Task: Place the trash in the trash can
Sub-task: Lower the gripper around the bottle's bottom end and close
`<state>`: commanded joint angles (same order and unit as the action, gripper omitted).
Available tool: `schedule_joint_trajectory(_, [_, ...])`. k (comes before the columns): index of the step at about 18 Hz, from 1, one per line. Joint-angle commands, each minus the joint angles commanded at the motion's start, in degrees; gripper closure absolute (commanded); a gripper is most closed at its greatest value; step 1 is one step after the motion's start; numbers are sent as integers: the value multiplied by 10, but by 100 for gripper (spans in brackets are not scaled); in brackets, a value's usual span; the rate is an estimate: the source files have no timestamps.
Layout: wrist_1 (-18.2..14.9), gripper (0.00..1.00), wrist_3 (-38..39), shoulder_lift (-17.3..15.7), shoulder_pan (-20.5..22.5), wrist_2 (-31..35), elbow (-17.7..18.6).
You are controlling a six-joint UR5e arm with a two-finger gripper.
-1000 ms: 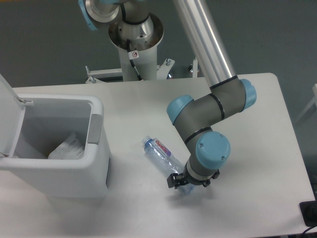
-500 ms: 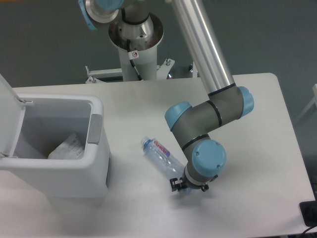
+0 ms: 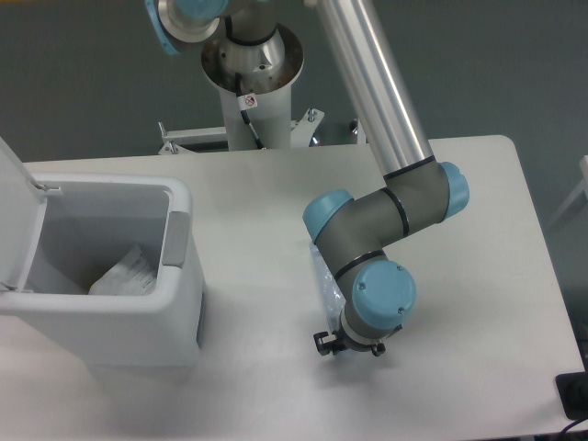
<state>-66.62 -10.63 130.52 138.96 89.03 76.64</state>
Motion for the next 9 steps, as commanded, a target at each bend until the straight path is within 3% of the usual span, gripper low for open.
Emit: schedule_joint_trajectory(9, [4,52,-3,-16,1,-16,-1])
